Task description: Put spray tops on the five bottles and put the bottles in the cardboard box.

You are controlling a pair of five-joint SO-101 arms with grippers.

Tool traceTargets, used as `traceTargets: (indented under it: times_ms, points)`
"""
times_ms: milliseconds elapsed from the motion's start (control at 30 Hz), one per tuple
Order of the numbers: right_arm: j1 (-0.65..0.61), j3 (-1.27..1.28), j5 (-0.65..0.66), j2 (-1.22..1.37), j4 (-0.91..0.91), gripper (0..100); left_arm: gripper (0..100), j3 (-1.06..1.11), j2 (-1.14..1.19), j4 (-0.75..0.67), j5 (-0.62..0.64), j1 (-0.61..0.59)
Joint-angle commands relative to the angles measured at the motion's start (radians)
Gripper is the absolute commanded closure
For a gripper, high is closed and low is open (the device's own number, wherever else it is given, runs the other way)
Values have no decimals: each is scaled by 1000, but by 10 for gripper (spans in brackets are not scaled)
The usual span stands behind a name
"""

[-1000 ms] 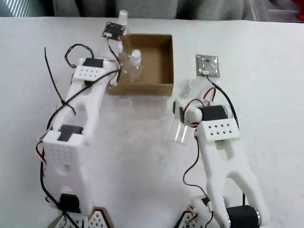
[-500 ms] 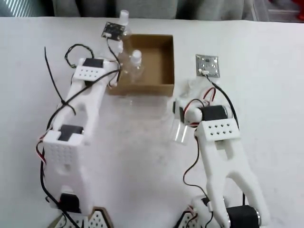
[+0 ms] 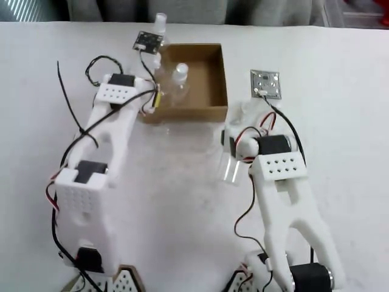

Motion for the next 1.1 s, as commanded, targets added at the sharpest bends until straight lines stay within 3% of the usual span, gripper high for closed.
traceTargets:
  times_ms: [0, 733, 867, 1067]
  points:
    - [15, -5, 14, -42, -18, 981, 872, -29, -127, 35, 6, 22]
    - [16, -5, 14, -39, -18, 981, 876, 6, -464, 393, 14, 22]
    - [71, -5, 14, -38, -84, 981, 876, 178, -570, 367, 14, 19]
    - [85, -3, 14, -36, -165, 981, 876, 577, -776, 120, 15, 19]
